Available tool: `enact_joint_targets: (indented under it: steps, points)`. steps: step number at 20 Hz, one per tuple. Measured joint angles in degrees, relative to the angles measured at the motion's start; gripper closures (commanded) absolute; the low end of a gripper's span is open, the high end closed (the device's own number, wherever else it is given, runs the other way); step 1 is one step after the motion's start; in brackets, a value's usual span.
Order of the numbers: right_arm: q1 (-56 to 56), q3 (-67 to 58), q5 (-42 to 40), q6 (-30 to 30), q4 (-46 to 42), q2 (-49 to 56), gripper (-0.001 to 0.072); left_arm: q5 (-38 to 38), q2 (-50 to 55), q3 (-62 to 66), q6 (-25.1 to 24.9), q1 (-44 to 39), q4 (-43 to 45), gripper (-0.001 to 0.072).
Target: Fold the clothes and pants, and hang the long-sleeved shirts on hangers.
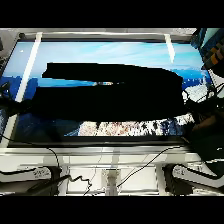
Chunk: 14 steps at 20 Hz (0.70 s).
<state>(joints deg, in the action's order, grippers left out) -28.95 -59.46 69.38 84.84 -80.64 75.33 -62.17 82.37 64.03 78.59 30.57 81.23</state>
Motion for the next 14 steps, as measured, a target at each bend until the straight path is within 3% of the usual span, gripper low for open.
enact_joint_targets:
  steps: [6, 12, 13, 14]
  points:
    - [0.0, 12.4, -3.6, -1.1, -2.5, -14.0, 0.0691, 3.3, -11.5, -10.8, -2.5, 5.9, 2.0, 0.0699]
    - [0.0, 27.2, -4.3, -1.5, -3.2, -31.6, 0.0687, 5.4, -15.7, -16.2, -4.7, 8.4, 2.2, 0.0698]
    - [0.0, 28.4, -4.5, -1.5, -3.3, -33.7, 0.0613, 6.1, -15.8, -16.5, -5.0, 8.5, 2.0, 0.0666]
    - [0.0, 29.3, -5.0, -1.5, -3.3, -35.5, 0.0387, 6.8, -16.0, -16.8, -5.1, 8.6, 1.5, 0.0521]
